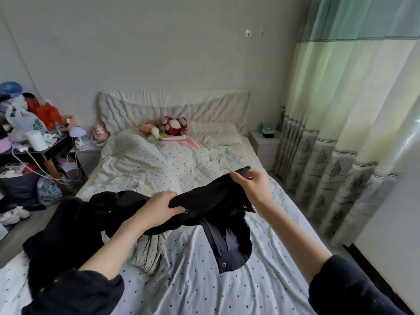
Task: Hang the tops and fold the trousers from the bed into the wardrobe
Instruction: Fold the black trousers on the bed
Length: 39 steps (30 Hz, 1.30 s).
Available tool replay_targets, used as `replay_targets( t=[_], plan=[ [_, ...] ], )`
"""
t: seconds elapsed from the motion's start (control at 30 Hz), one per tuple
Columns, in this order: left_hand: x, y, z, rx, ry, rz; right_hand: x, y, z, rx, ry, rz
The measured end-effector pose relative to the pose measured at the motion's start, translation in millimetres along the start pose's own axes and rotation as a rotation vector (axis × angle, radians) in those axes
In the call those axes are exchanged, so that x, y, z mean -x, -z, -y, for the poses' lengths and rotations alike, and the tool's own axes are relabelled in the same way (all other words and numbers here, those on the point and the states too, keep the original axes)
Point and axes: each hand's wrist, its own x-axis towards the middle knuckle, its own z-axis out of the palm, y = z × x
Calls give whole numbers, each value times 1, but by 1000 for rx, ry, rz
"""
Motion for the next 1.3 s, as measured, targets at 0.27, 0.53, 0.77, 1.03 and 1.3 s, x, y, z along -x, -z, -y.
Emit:
replay_targets(
  t=[0.27,0.53,0.77,1.03,1.3],
  plan=[
    [-15,6,1,-39,56,-10,8,4,-30,-66,-92,83],
    [-13,7,29,133,28,135,20,-19,-42,-4,-158,43],
    [-12,-1,35,65,-47,116,27,-19,-41,-47,-172,90],
    [-7,-21,54,-319,-84,-25,29,4,-22,-159,-85,-142],
    [11,18,19,-115,-95,-338,27,24,-13,-166,-39,-343]
  ],
)
